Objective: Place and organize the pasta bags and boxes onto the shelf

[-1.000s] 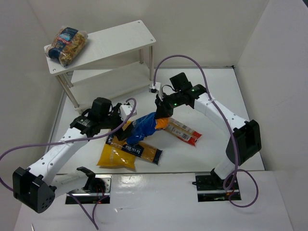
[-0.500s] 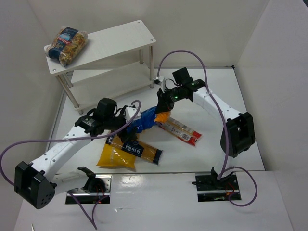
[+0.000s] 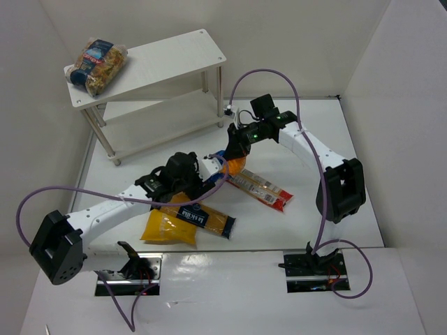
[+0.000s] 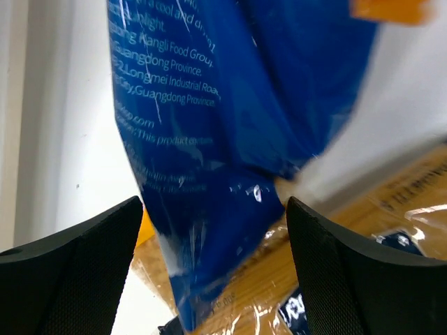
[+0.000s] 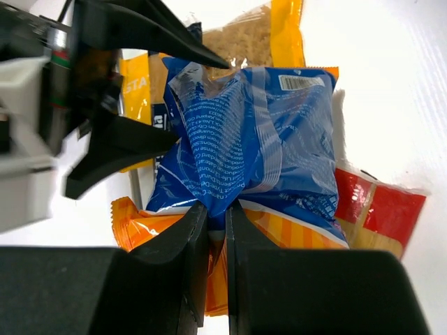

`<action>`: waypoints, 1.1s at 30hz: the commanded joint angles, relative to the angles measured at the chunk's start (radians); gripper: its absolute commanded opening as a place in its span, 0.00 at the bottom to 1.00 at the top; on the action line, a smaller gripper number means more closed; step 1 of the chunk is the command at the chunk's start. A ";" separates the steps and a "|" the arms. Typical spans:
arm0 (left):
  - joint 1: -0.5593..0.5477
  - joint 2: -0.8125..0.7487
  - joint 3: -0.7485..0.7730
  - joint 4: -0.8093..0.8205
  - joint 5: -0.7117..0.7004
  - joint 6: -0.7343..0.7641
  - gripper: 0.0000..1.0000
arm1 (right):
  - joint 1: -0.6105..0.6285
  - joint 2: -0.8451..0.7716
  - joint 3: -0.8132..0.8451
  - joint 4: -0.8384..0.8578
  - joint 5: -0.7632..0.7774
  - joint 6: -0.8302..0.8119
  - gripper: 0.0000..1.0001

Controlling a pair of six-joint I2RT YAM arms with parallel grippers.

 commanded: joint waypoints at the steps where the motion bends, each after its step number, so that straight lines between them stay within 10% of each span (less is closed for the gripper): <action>1: -0.027 0.017 -0.014 0.140 -0.168 0.006 0.89 | 0.003 -0.048 0.055 0.075 -0.133 0.023 0.00; 15: -0.087 0.072 0.005 0.111 0.029 0.006 0.81 | 0.003 -0.046 0.055 0.084 -0.179 0.041 0.00; 19: -0.128 0.112 0.027 0.093 0.058 0.028 0.65 | 0.003 -0.046 0.055 0.084 -0.190 0.041 0.00; 23: -0.137 0.132 0.058 0.071 0.051 0.028 0.00 | 0.003 -0.069 0.055 0.084 -0.190 0.050 0.00; 29: -0.047 0.005 0.080 0.071 -0.067 0.003 0.00 | 0.003 -0.101 0.032 0.063 -0.078 0.021 0.01; 31: -0.012 -0.053 0.080 0.062 -0.067 -0.008 0.00 | -0.022 -0.114 0.003 0.083 0.009 0.030 0.23; 33: 0.025 -0.098 0.080 0.062 -0.076 -0.018 0.00 | -0.053 -0.126 -0.029 0.122 0.019 0.068 0.73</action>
